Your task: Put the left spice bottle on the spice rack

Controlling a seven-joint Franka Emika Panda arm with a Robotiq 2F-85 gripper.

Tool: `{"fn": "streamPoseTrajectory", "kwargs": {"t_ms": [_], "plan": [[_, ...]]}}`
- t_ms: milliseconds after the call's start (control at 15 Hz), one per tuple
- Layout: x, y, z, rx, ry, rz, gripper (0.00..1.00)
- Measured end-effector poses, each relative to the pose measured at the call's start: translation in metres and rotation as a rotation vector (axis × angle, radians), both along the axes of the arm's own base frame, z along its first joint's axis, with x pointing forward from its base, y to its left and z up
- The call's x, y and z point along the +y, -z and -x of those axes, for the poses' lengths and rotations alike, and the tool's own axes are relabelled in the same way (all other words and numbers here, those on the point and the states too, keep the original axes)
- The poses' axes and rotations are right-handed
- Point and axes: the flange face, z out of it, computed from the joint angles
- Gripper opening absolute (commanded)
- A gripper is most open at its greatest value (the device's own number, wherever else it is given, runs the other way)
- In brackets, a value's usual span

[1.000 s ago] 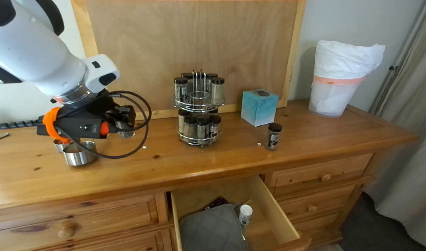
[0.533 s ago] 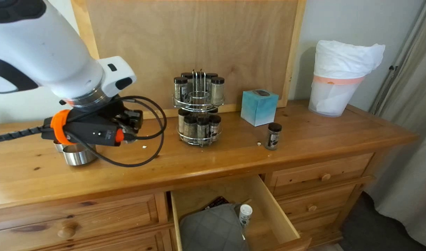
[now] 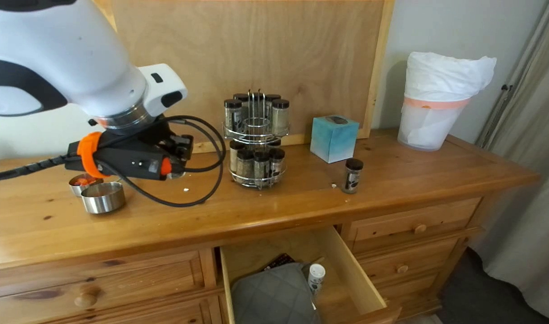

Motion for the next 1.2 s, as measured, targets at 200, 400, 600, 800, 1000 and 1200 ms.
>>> {"fn": "streamPoseTrajectory", "kwargs": {"t_ms": [200,400,600,800,1000,1200], "plan": [[0.0,0.0,0.0,0.0,0.0,0.0,0.23],[-0.002,0.001,-0.001,0.004,-0.002,0.007,0.23],[-0.016,-0.001,-0.006,0.02,-0.014,0.048,0.23],[-0.038,-0.001,-0.011,0.05,-0.027,0.095,0.23],[-0.059,-0.007,-0.019,0.076,-0.044,0.121,0.23],[-0.068,-0.025,-0.034,0.083,-0.063,0.143,0.23]]}}
